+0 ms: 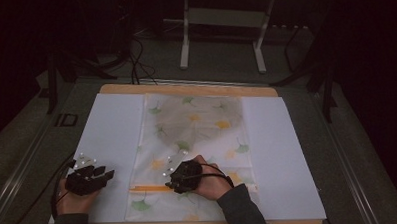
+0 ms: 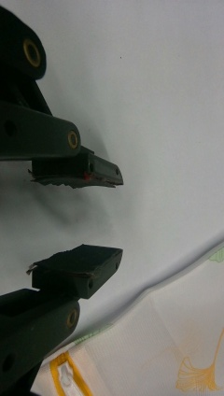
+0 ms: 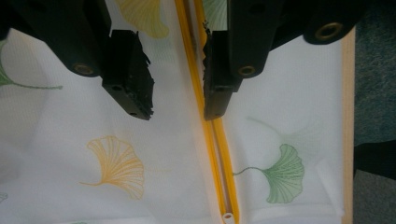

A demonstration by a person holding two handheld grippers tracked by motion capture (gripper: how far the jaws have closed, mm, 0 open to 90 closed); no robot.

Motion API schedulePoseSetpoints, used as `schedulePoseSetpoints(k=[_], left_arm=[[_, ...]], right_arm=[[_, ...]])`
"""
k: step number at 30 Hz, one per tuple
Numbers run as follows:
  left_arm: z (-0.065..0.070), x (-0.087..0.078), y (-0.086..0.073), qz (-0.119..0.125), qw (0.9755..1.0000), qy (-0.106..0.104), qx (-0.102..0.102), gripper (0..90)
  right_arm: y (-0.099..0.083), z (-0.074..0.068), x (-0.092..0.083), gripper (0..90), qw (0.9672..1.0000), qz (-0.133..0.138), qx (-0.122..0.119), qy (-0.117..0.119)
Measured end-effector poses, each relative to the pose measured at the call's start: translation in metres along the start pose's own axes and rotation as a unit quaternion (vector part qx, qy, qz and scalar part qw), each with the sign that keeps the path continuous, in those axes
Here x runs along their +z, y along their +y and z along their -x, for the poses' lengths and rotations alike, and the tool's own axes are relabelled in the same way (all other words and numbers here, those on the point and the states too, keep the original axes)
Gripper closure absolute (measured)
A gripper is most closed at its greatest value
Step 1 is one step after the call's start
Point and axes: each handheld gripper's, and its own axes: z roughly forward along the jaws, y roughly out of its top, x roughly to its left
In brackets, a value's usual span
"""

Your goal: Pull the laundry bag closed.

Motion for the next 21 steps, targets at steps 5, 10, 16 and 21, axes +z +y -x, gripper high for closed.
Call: schedulePoseSetpoints(k=[5, 10, 16, 21], left_arm=[[0.000, 0.000, 0.000, -0.001, 1.0000, 0.000, 0.001, 58.8], [0.000, 0.000, 0.000, -0.003, 1.0000, -0.002, 0.002, 59.2], [0.000, 0.000, 0.000, -0.003, 1.0000, 0.000, 0.004, 59.0], [0.000, 0.000, 0.000, -0.003, 1.0000, 0.001, 0.004, 58.9]], right_arm=[[0.003, -0.002, 0.005, 65.4, 1.0000, -0.003, -0.004, 0.002], [0.006, -0.003, 0.008, 65.8, 1.0000, -0.003, -0.007, 0.003], [0.012, -0.005, 0.015, 66.3, 0.9999, -0.001, -0.013, 0.008], [0.018, -0.007, 0.021, 67.6, 0.9998, 0.000, -0.015, 0.011]])
